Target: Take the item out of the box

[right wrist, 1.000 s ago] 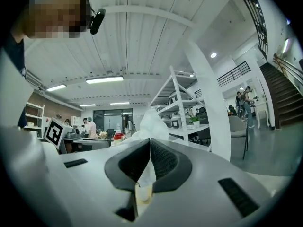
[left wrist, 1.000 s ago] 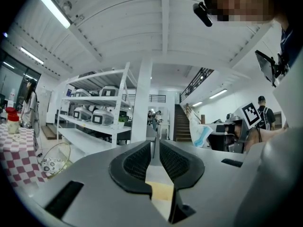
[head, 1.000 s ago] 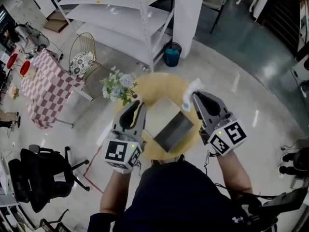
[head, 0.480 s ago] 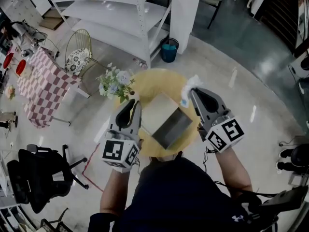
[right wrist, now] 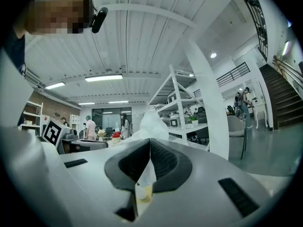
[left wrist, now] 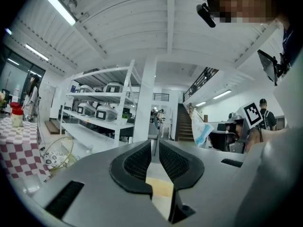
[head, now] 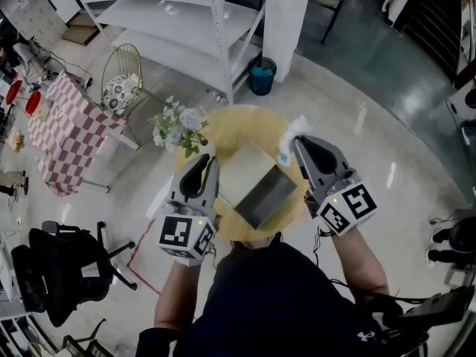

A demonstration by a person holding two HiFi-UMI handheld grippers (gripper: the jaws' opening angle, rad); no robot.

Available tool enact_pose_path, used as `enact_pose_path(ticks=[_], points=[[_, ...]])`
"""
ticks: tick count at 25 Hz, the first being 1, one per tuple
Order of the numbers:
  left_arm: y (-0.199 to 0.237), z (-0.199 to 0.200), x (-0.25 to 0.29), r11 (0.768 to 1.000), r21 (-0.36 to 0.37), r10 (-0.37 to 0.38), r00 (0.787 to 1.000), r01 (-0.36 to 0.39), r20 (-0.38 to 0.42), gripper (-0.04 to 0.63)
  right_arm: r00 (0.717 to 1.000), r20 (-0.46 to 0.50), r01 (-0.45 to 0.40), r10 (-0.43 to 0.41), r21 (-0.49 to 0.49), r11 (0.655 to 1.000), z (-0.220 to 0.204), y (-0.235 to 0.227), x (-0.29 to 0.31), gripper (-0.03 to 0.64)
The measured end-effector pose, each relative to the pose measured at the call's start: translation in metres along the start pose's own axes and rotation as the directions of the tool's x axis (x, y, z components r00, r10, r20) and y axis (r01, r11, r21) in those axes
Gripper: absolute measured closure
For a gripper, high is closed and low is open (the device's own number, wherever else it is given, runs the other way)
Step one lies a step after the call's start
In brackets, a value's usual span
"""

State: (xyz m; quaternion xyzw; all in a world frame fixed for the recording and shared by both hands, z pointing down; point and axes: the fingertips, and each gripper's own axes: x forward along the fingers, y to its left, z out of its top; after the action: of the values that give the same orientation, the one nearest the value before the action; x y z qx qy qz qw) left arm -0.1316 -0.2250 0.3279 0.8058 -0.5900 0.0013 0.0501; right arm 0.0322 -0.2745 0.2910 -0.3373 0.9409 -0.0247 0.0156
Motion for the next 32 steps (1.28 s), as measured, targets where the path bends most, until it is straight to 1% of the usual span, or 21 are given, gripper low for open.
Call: enact_pose_path(ticks=[32], points=[[-0.0046, -0.0076, -0.0024, 1.0, -0.002, -0.004, 1.0, 0.004, -0.022, 0.531, 1.0, 0.003, -0.014, 0.013, 0.032, 0.999, -0.0044, 0.0069, -0.0043, 0.603]])
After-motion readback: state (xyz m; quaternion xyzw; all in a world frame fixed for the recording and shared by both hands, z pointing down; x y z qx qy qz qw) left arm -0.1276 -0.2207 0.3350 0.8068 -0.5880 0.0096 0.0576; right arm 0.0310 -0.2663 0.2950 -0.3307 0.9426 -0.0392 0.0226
